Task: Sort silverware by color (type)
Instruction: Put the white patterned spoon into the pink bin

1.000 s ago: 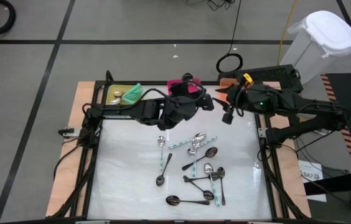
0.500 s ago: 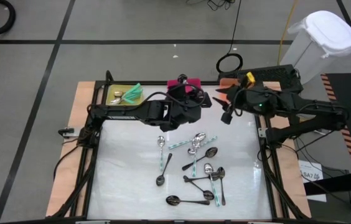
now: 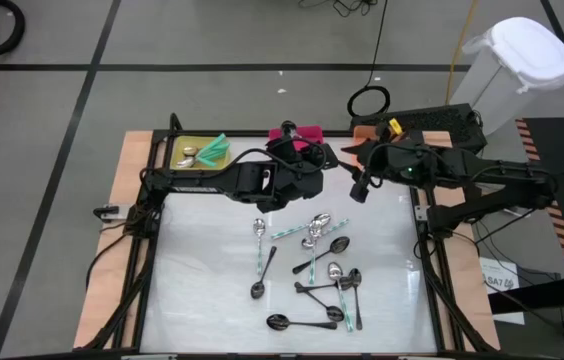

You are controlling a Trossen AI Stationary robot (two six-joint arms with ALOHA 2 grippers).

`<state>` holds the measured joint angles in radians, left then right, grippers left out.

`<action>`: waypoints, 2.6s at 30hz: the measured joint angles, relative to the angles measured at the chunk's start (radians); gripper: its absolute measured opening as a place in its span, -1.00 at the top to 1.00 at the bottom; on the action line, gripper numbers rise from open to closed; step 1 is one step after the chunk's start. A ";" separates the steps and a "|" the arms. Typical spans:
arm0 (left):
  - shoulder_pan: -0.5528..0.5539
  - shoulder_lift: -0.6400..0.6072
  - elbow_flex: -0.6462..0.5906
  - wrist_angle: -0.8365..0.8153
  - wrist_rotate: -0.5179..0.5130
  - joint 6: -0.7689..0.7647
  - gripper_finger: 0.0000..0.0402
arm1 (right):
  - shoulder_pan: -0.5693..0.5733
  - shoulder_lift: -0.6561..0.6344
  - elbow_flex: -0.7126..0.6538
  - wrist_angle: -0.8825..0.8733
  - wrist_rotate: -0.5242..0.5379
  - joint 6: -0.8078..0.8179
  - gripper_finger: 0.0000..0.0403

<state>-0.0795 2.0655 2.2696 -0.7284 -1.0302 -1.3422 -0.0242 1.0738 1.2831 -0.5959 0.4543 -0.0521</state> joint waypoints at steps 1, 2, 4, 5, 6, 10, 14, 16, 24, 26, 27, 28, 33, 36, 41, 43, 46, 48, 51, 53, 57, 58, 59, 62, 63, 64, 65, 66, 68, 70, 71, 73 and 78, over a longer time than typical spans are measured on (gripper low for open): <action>0.000 0.000 0.000 0.000 0.000 -0.005 0.88 | 0.000 0.006 0.000 0.013 -0.016 -0.005 0.27; 0.000 0.000 0.000 0.000 0.000 -0.010 0.88 | 0.000 0.013 0.000 0.023 -0.020 -0.009 0.27; 0.000 0.000 0.000 0.000 0.007 -0.028 0.88 | 0.000 0.029 0.000 0.032 -0.024 -0.010 0.27; 0.000 0.000 0.000 0.000 0.008 -0.033 0.88 | 0.000 0.038 0.000 0.040 -0.032 -0.011 0.27; 0.000 0.000 0.000 0.000 0.008 -0.034 0.88 | 0.000 0.044 0.000 0.047 -0.038 -0.011 0.27; 0.000 0.000 0.000 -0.002 0.009 -0.029 0.88 | 0.000 0.070 0.000 0.062 -0.035 -0.012 0.27; -0.005 0.000 0.000 -0.003 0.010 -0.029 0.88 | 0.000 0.082 0.000 0.078 -0.035 -0.012 0.27; -0.007 0.000 0.000 -0.002 0.010 -0.029 0.88 | 0.000 0.081 0.000 0.081 -0.037 -0.012 0.28; -0.008 -0.001 0.000 -0.003 0.043 -0.024 0.88 | 0.000 0.081 0.000 0.082 -0.040 -0.017 0.47; -0.008 -0.001 0.000 -0.003 0.058 -0.024 0.88 | 0.000 0.081 0.000 0.082 -0.042 -0.018 0.57; -0.008 -0.001 0.000 -0.003 0.062 -0.024 0.88 | 0.000 0.081 0.000 0.082 -0.046 -0.018 0.63; -0.008 -0.001 0.000 -0.003 0.066 -0.025 0.88 | 0.000 0.081 0.000 0.081 -0.053 -0.019 0.69; -0.009 -0.002 0.000 -0.004 0.077 -0.026 0.88 | -0.001 0.080 0.000 0.080 -0.059 -0.017 0.84; -0.009 -0.002 0.000 -0.006 0.092 -0.028 0.78 | -0.001 0.077 0.000 0.071 -0.076 -0.016 0.84; -0.009 -0.002 0.000 0.000 0.176 -0.045 0.53 | -0.002 0.064 0.000 0.055 -0.095 0.037 0.84; -0.010 -0.002 0.000 -0.007 0.198 -0.045 0.43 | -0.009 0.051 0.000 0.043 -0.106 0.040 0.84; -0.023 -0.009 0.000 -0.037 0.214 -0.047 0.31 | -0.011 0.029 0.000 0.013 -0.109 0.058 0.84; -0.035 -0.019 0.000 -0.072 0.241 -0.027 0.27 | -0.017 0.016 0.000 -0.012 -0.108 0.081 0.84; -0.059 -0.044 0.001 -0.139 0.287 0.013 0.25 | -0.027 -0.007 0.000 -0.030 -0.123 0.107 0.84; -0.077 -0.061 0.002 -0.174 0.301 0.029 0.25 | -0.034 -0.017 0.000 -0.043 -0.124 0.121 0.84; -0.114 -0.102 0.001 -0.285 0.306 0.050 0.25 | -0.058 -0.015 0.000 -0.045 -0.153 0.128 0.84; -0.123 -0.114 0.001 -0.329 0.306 0.052 0.25 | -0.064 -0.013 0.000 -0.045 -0.163 0.141 0.84; -0.130 -0.121 0.001 -0.359 0.306 0.054 0.25 | -0.071 -0.009 0.000 -0.042 -0.173 0.158 0.84; -0.151 -0.151 -0.001 -0.477 0.312 0.058 0.24 | -0.092 0.002 0.000 -0.044 -0.200 0.203 0.84; -0.156 -0.160 -0.001 -0.517 0.319 0.065 0.24 | -0.097 0.011 0.000 -0.037 -0.205 0.216 0.84; -0.157 -0.172 0.000 -0.537 0.323 0.072 0.24 | -0.104 0.015 0.000 -0.031 -0.214 0.228 0.84; -0.157 -0.190 0.001 -0.567 0.327 0.082 0.24 | -0.114 0.018 0.000 -0.030 -0.224 0.236 0.84; -0.159 -0.204 0.001 -0.610 0.333 0.094 0.24 | -0.122 0.026 -0.001 -0.021 -0.226 0.247 0.84; -0.155 -0.230 0.001 -0.654 0.349 0.132 0.24 | -0.133 0.043 0.013 0.022 -0.225 0.282 0.84; -0.143 -0.256 0.000 -0.701 0.360 0.190 0.24 | -0.146 0.070 0.051 0.022 -0.222 0.301 0.84; -0.132 -0.269 0.000 -0.708 0.368 0.229 0.24 | -0.154 0.089 0.081 0.033 -0.221 0.302 0.84; -0.109 -0.302 0.001 -0.723 0.386 0.306 0.24 | -0.167 0.126 0.142 0.027 -0.212 0.299 0.84; -0.047 -0.363 0.001 -0.742 0.441 0.479 0.24 | -0.209 0.266 0.292 -0.051 -0.196 0.244 0.84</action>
<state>-0.1269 1.7022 2.2704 -1.4705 -0.5892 -0.8629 -0.2334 1.3399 1.5751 -0.6471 0.2583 0.1923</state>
